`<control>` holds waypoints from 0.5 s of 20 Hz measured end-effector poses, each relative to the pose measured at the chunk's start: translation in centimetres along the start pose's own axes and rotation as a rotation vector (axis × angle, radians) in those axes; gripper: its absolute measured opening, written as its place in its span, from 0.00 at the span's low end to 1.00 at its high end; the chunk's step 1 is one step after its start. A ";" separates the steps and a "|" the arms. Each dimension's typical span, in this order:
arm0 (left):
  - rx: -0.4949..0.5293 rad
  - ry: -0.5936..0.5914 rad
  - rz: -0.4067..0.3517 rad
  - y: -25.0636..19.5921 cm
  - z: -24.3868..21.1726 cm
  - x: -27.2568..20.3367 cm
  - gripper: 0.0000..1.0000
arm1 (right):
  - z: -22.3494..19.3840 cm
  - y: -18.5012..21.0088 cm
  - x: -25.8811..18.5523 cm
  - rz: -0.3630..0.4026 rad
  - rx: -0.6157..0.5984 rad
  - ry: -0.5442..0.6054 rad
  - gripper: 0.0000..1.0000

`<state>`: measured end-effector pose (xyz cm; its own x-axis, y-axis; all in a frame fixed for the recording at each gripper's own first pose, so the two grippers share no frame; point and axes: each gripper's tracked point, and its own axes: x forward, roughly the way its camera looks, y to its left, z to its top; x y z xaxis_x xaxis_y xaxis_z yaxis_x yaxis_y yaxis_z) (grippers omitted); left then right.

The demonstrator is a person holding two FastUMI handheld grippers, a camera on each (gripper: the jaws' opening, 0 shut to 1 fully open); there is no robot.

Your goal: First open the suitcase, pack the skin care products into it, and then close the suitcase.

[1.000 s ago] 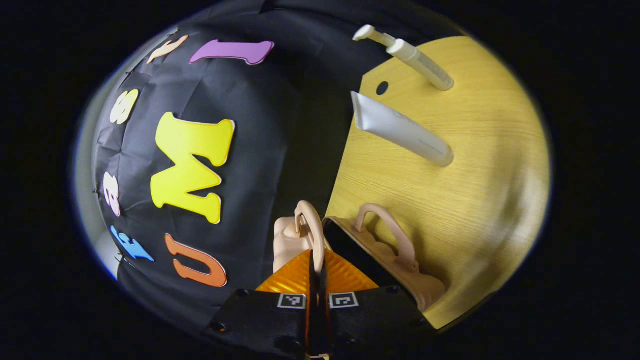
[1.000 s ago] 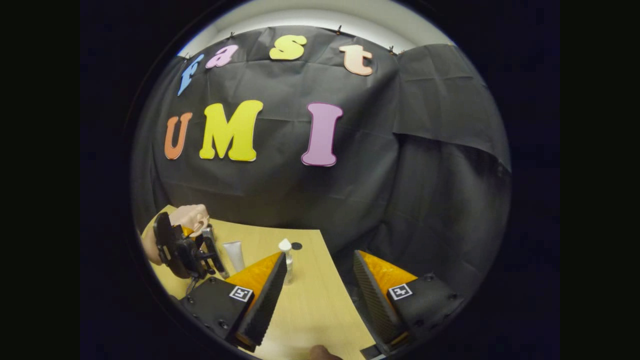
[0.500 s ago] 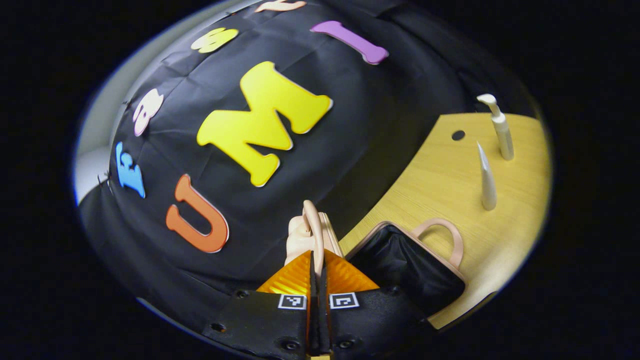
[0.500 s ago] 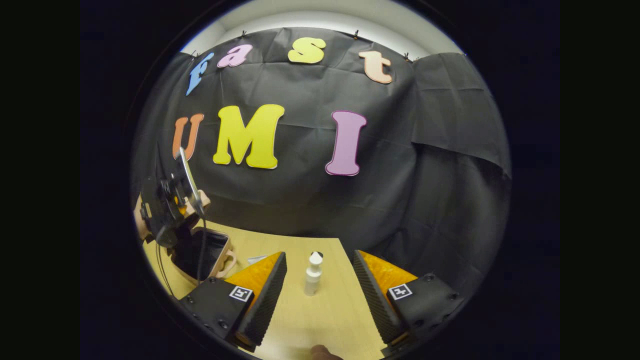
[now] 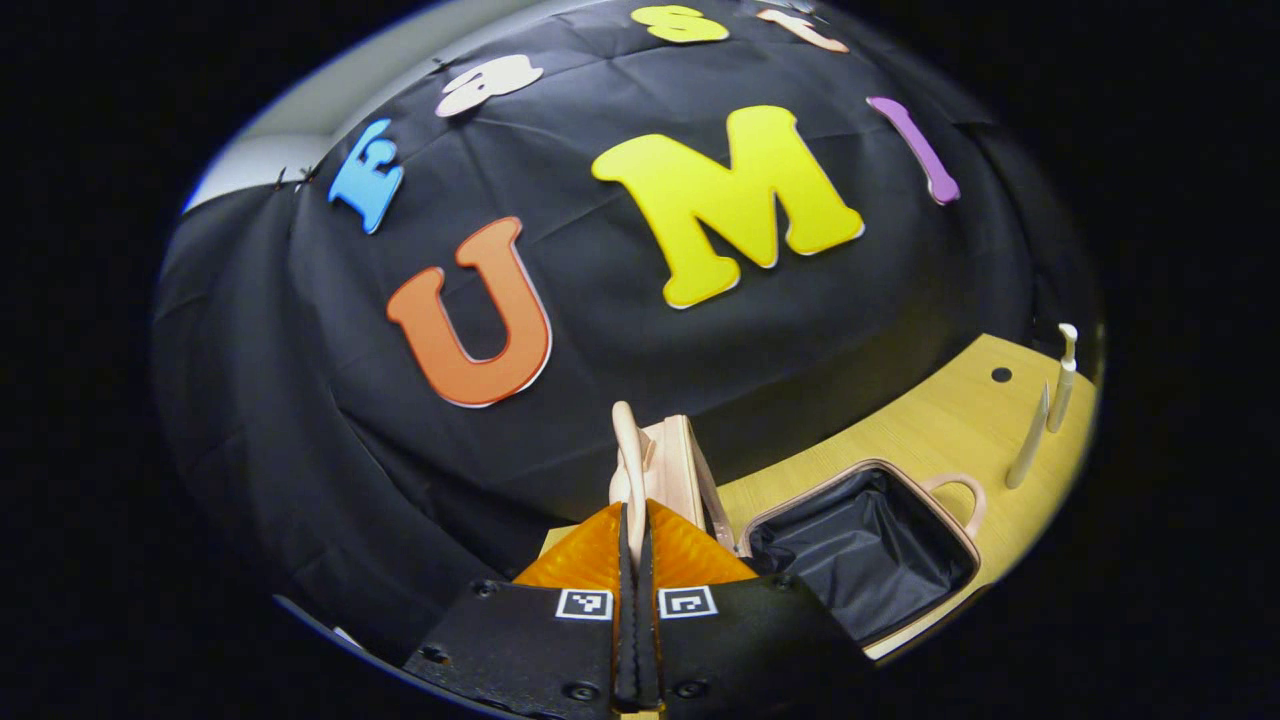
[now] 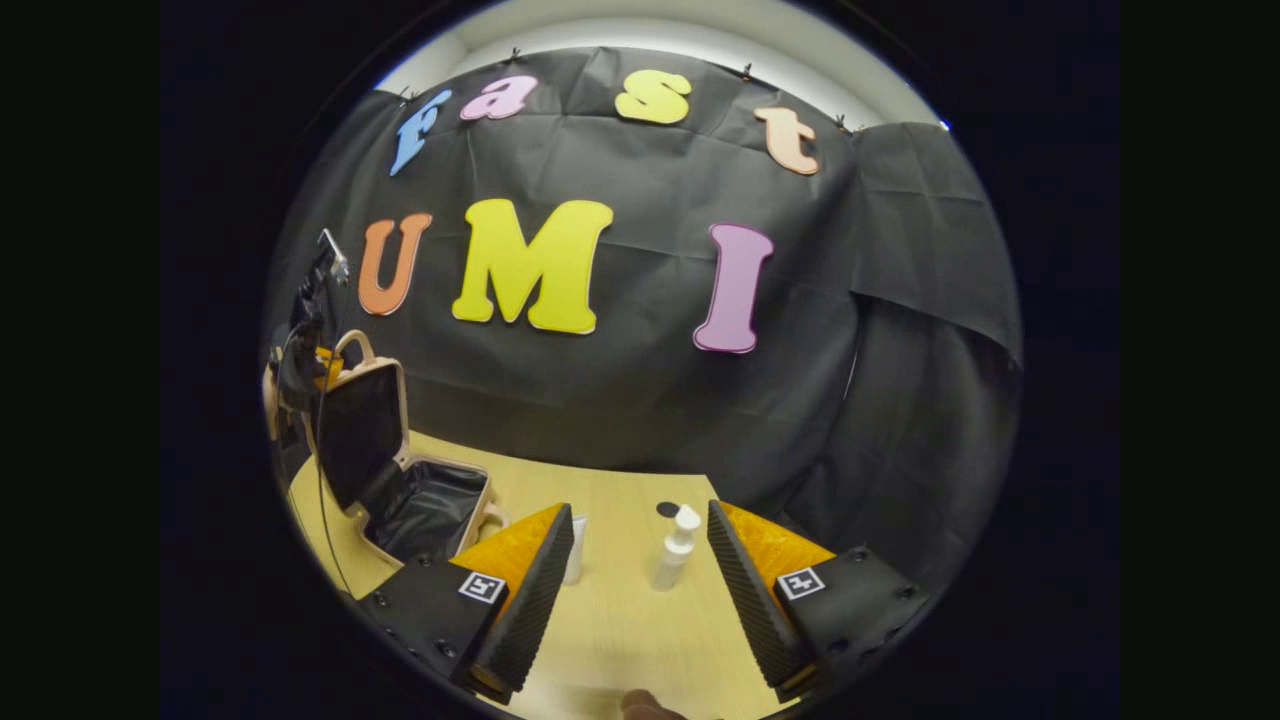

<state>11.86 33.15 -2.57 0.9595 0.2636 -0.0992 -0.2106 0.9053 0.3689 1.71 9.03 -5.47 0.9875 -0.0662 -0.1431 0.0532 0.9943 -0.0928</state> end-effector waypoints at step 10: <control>-0.567 0.052 -0.005 8.9 -10.4 3.0 0.03 | -1.2 3.9 -0.4 0.029 -0.069 0.080 0.80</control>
<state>10.89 45.47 -9.15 0.9534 0.2617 -0.1500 -0.2870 0.9402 -0.1836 1.38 12.86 -6.97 0.9733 -0.0470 -0.2246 0.0120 0.9879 -0.1549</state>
